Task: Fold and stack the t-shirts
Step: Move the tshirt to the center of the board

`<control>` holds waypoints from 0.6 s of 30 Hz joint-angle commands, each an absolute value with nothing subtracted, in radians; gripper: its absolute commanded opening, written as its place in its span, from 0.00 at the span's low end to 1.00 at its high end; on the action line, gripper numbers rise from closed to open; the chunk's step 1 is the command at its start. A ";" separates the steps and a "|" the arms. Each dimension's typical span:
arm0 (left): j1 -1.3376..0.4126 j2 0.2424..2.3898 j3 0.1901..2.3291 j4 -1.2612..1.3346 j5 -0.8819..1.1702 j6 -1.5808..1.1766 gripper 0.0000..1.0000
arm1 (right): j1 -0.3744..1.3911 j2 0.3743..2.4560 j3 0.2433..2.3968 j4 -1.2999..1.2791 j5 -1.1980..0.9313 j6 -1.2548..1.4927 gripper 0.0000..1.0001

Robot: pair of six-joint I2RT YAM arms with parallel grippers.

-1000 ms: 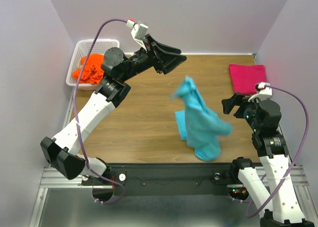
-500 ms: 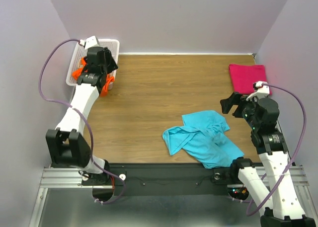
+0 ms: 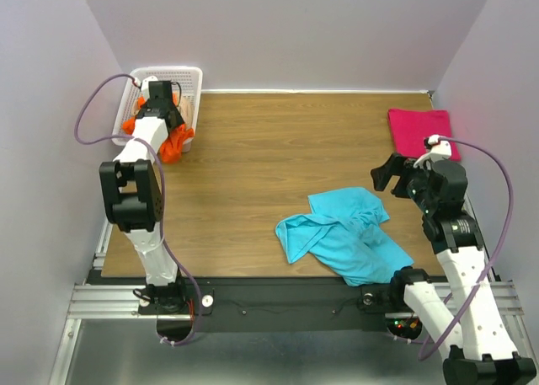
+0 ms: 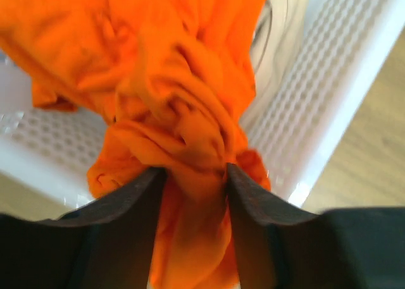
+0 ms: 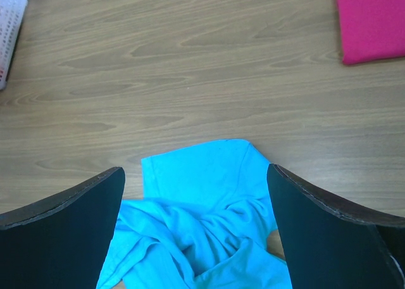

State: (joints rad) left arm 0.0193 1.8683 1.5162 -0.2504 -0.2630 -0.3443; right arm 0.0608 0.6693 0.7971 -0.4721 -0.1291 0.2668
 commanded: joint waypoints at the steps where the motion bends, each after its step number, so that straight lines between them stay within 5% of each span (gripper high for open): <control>1: 0.060 1.948 1.690 -0.248 -0.270 -0.339 0.43 | 0.069 0.692 0.828 -0.454 -0.124 0.290 1.00; 5: 0.066 2.046 1.840 -0.235 -0.239 -0.321 0.18 | 0.071 0.719 0.838 -0.456 -0.141 0.299 1.00; 8: 0.066 2.083 1.937 -0.192 -0.213 -0.295 0.08 | 0.071 0.758 0.838 -0.457 -0.176 0.314 1.00; 14: 0.066 2.033 2.040 -0.005 -0.184 -0.219 0.07 | 0.069 0.873 0.810 -0.465 -0.264 0.371 1.00; 16: 0.064 1.993 2.036 0.061 -0.155 -0.206 0.16 | 0.071 0.903 0.796 -0.466 -0.311 0.380 1.00; 17: 0.064 1.976 2.037 0.081 -0.135 -0.206 0.41 | 0.069 0.931 0.792 -0.466 -0.342 0.382 1.00; 18: 0.063 1.968 2.037 0.080 -0.112 -0.210 0.53 | 0.071 0.946 0.788 -0.471 -0.353 0.382 1.00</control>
